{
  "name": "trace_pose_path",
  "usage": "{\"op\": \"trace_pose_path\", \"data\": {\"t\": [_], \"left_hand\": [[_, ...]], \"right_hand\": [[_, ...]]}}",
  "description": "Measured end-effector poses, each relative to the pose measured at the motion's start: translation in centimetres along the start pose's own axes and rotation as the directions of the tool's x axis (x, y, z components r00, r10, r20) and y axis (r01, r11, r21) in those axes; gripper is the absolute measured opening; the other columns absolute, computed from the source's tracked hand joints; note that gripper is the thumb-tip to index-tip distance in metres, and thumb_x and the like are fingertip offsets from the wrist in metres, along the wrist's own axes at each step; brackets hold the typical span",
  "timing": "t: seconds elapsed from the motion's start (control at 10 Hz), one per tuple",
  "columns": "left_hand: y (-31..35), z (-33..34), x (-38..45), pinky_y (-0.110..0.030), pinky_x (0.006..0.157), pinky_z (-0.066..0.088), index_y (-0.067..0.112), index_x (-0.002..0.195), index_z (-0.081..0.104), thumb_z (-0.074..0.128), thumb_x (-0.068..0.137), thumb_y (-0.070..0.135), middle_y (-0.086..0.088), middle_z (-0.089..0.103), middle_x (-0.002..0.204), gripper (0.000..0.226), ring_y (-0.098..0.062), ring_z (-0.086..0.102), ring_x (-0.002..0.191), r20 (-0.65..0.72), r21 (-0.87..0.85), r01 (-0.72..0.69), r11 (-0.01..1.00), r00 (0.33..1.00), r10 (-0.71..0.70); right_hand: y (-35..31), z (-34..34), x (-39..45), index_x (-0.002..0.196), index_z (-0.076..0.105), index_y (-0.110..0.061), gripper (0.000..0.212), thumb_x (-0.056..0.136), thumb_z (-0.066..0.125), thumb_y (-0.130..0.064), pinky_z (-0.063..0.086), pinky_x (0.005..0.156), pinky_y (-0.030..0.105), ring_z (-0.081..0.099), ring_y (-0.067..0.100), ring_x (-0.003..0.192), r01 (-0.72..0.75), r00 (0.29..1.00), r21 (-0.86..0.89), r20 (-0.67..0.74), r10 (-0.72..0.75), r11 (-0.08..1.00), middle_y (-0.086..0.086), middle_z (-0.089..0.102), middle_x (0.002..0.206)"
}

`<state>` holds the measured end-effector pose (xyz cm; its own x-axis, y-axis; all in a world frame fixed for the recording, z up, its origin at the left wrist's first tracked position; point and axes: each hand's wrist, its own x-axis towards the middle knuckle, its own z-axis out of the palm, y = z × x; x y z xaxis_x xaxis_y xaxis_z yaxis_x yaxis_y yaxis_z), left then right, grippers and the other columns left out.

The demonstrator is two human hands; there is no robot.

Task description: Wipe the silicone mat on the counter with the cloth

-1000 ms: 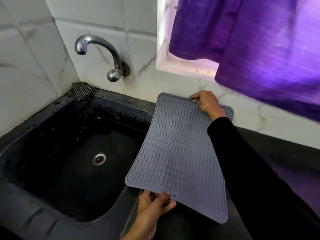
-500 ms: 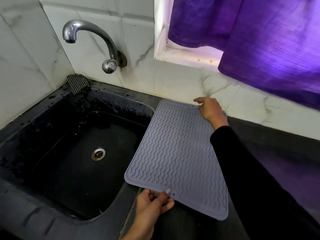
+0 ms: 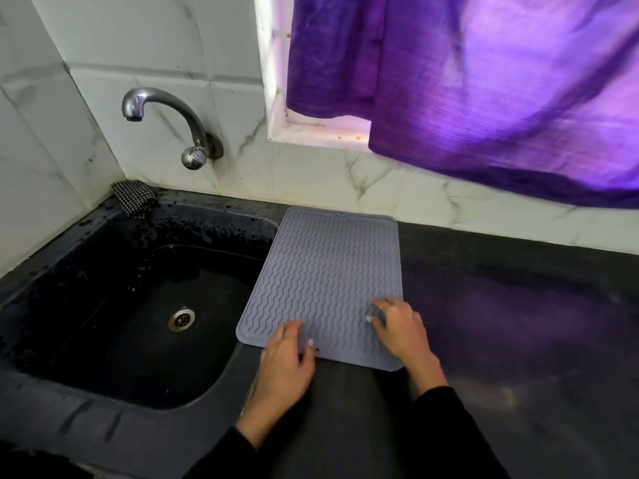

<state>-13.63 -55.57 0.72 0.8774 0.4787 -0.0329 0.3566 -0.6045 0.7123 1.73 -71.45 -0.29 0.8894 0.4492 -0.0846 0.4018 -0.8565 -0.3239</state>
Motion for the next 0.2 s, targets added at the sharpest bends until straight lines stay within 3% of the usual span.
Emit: {"op": "trace_pose_path", "data": {"t": [0.1, 0.2], "left_hand": [[0.9, 1.1, 1.0, -0.036, 0.107, 0.031, 0.013, 0.137, 0.035, 0.039, 0.096, 0.033, -0.004, 0.043, 0.139, 0.046, -0.02, 0.041, 0.127, 0.058, 0.224, -0.041, 0.974, 0.998, 0.028], [1.9, 1.8, 1.1, -0.037, 0.104, 0.029, 0.013, 0.135, 0.036, 0.035, 0.097, 0.035, -0.007, 0.047, 0.134, 0.044, -0.023, 0.043, 0.124, 0.03, 0.36, -0.012, 0.933, 1.0, 0.002]], "right_hand": [[0.3, 1.0, -2.0, 0.139, 0.039, -0.02, 0.047, 0.094, 0.046, -0.035, 0.031, 0.107, 0.036, 0.028, 0.022, 0.139, 0.005, 1.0, 0.006, -0.006, -0.005, 1.0, 0.006, 0.031, 0.15], [0.6, 0.8, -4.0, 0.139, 0.039, -0.02, 0.048, 0.094, 0.046, -0.036, 0.028, 0.11, 0.034, 0.027, 0.021, 0.14, -0.006, 0.997, 0.054, -0.075, 0.01, 0.999, 0.006, 0.03, 0.152]]}}
